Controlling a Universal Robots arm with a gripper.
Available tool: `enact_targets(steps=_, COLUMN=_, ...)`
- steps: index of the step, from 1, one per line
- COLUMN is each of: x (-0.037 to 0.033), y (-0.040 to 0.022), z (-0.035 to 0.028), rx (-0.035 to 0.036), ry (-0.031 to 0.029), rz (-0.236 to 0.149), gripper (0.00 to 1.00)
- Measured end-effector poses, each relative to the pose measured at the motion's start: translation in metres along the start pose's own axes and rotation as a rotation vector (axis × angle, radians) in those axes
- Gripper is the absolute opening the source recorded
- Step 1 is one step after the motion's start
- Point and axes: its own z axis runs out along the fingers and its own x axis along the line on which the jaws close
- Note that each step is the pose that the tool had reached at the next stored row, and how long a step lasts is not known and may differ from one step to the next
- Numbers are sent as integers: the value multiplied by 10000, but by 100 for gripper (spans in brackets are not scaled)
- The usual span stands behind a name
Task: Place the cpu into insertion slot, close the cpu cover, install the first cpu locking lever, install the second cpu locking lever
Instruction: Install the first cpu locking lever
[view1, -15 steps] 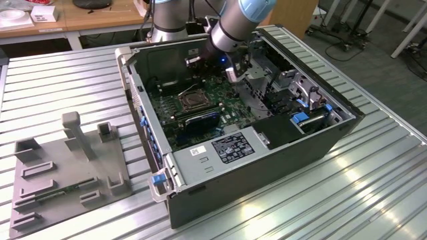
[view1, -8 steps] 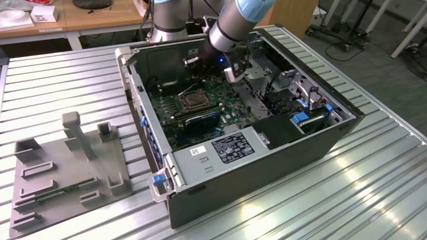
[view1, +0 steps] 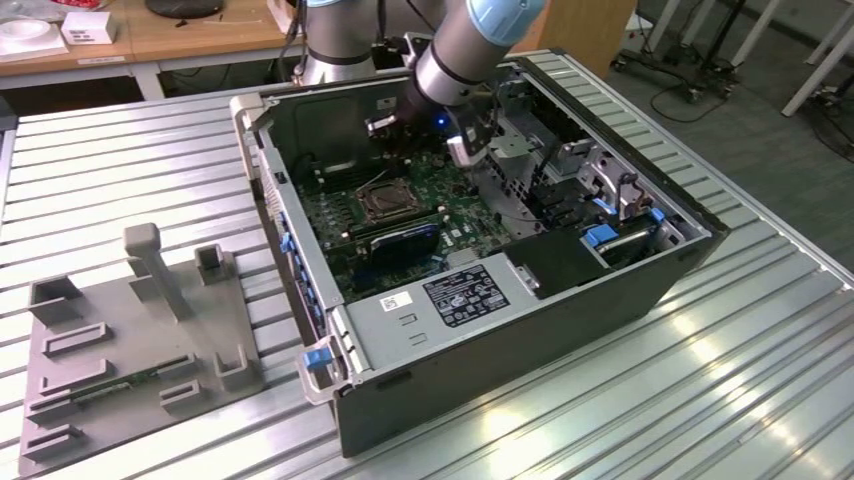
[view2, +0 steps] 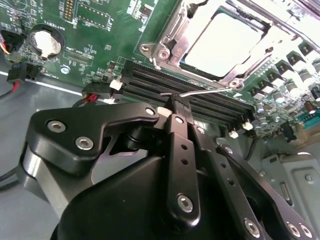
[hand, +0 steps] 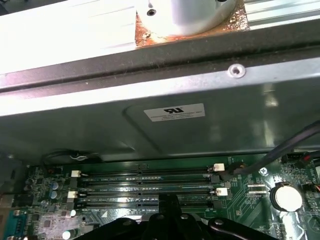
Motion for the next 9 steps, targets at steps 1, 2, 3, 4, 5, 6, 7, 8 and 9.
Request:
enact_targets(steps=1, x=-1, y=-2, z=6, rx=-1, ry=-51, rz=-20, gripper=11)
enact_targets(steps=2, x=-2, y=-5, z=12, rx=-3, ry=-102, rz=-40, gripper=11)
enact_targets(steps=3, x=-2, y=-8, z=19, rx=-7, ry=-148, rz=-60, gripper=11)
enact_targets(steps=4, x=0, y=-10, z=23, rx=-11, ry=-179, rz=-73, gripper=11)
enact_targets(steps=5, x=4, y=-11, z=27, rx=-12, ry=-203, rz=-83, gripper=11)
enact_targets(steps=6, x=11, y=-12, z=31, rx=-14, ry=-222, rz=-91, gripper=11)
enact_targets(steps=7, x=20, y=-13, z=35, rx=-14, ry=-236, rz=-97, gripper=11)
enact_targets(steps=8, x=33, y=-14, z=39, rx=-16, ry=-250, rz=-103, gripper=11)
enact_targets(steps=9, x=48, y=-16, z=43, rx=-17, ry=-265, rz=-109, gripper=11)
